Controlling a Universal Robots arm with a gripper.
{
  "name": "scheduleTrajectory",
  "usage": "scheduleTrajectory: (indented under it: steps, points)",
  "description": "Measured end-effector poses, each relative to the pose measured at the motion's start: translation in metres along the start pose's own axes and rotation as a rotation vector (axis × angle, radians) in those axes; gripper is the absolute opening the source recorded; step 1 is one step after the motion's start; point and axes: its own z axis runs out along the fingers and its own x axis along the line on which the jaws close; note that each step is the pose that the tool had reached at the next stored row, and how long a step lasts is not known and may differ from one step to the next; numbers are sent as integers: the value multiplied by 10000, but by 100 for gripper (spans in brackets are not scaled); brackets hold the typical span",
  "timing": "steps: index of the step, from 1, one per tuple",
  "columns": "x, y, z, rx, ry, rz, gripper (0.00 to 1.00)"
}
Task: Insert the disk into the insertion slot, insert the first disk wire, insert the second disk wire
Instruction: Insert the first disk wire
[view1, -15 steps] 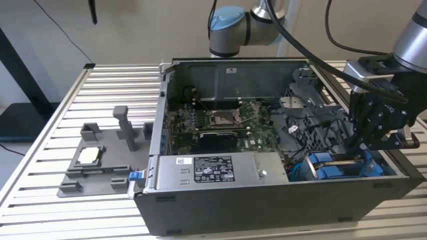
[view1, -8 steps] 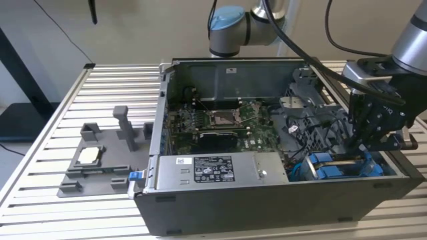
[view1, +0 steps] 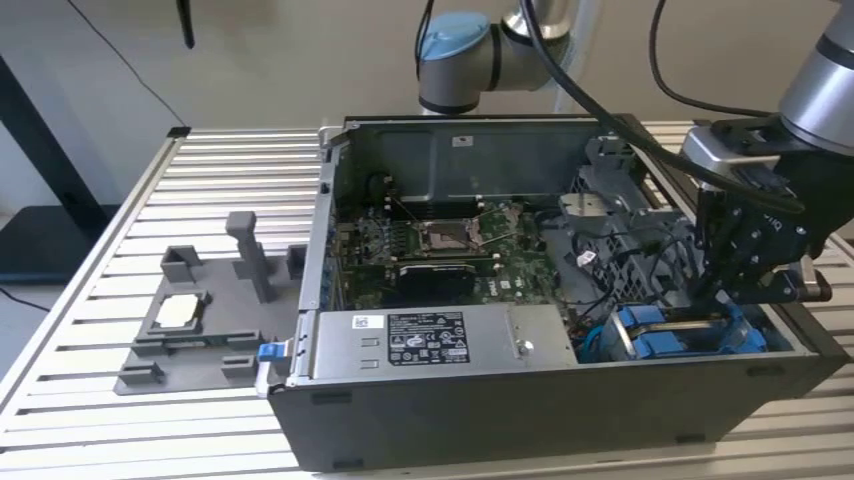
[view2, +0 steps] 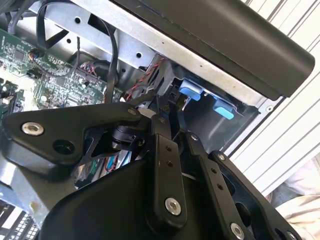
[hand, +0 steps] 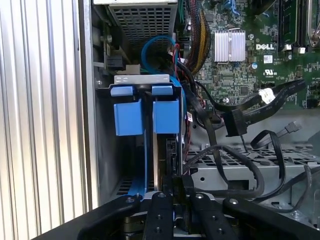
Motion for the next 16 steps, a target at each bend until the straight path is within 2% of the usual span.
scheduleTrajectory:
  steps: [8,9,10,12,16]
  points:
    - [0,9,7,-2,-13,0,20]
    - [0,10,5,-1,-10,0,27]
    - [0,10,0,-1,-4,0,27]
    - [0,10,-33,-2,-9,1,27]
    - [-2,10,-189,-1,-4,2,27]
